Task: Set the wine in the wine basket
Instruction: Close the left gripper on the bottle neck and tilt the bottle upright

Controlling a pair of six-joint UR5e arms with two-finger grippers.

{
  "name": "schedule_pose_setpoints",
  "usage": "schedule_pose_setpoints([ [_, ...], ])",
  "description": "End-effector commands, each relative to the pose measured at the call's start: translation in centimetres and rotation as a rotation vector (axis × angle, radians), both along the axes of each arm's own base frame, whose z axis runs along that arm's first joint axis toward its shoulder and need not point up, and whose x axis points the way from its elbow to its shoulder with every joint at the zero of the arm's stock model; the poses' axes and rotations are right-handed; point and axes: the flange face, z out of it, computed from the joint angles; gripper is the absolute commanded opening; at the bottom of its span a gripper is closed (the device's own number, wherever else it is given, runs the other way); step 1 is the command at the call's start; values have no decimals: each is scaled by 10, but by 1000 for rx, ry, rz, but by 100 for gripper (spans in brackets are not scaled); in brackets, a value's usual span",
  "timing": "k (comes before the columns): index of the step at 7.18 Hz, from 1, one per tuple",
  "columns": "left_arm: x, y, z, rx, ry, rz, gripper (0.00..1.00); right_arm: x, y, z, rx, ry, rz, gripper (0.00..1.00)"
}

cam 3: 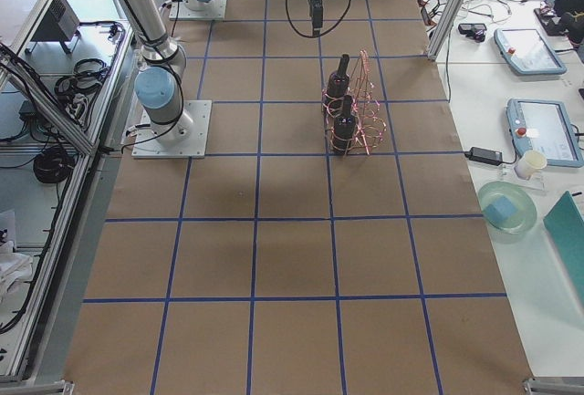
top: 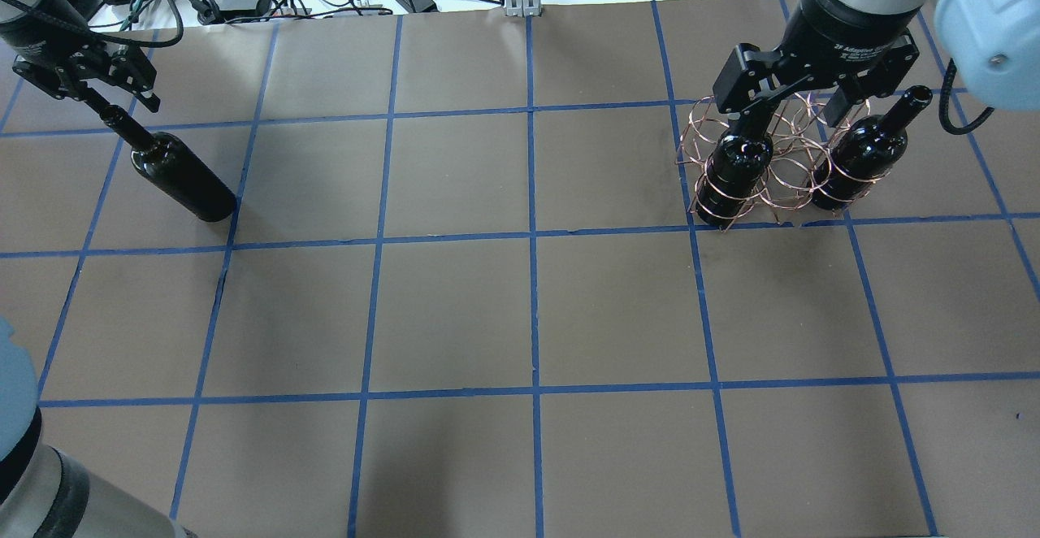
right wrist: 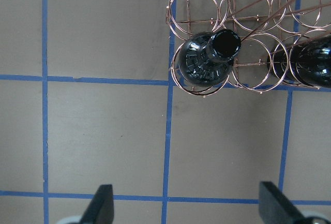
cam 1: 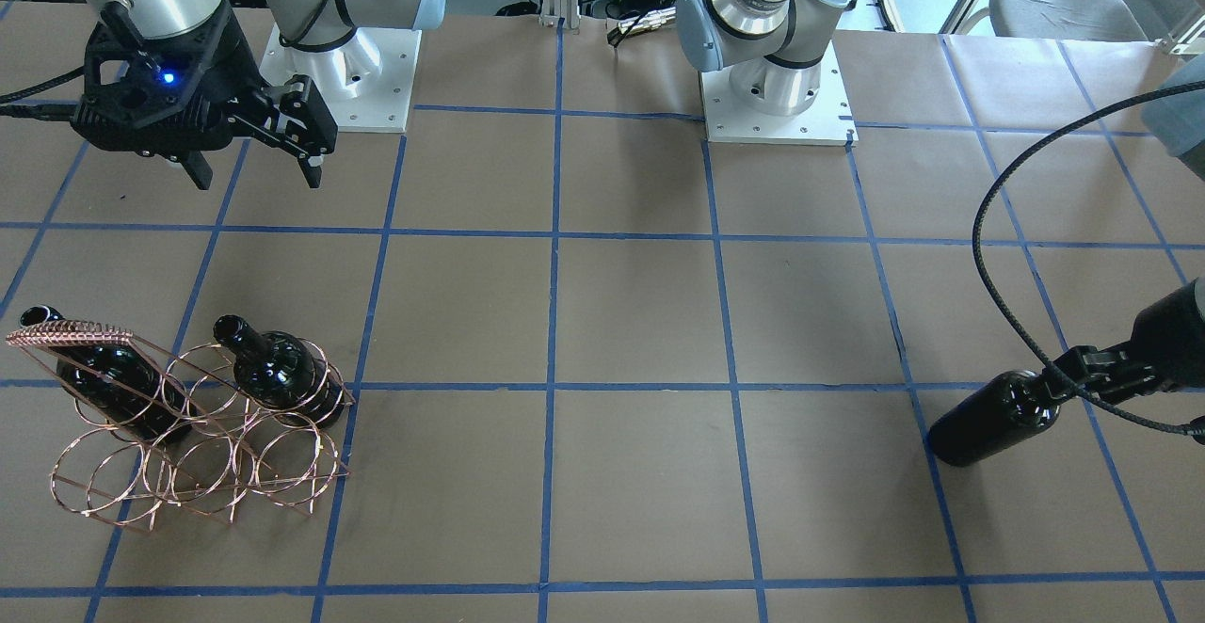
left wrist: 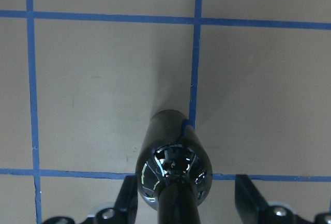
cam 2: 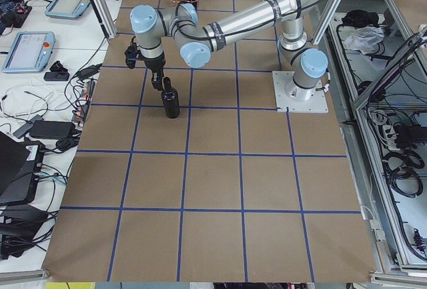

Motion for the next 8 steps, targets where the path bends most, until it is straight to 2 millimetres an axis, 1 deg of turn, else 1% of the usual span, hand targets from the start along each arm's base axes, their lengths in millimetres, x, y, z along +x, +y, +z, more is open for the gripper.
schedule_pose_setpoints([
  [1, 1, 2, -4, 28, -6, -3, 67, 0, 0, 0, 1, 0, 0, 100],
  [3, 2, 5, -5, 49, -20, -7, 59, 0, 0, 0, 1, 0, 0, 100],
  [5, 1, 8, -9, 70, -11, -7, 54, 0, 0, 0, -1, 0, 0, 100],
  [7, 0, 9, -11, 77, -6, -7, 45, 0, 0, 0, 1, 0, 0, 100],
  [8, 0, 9, -11, 80, -3, -9, 21, 0, 0, 0, -1, 0, -1, 100],
])
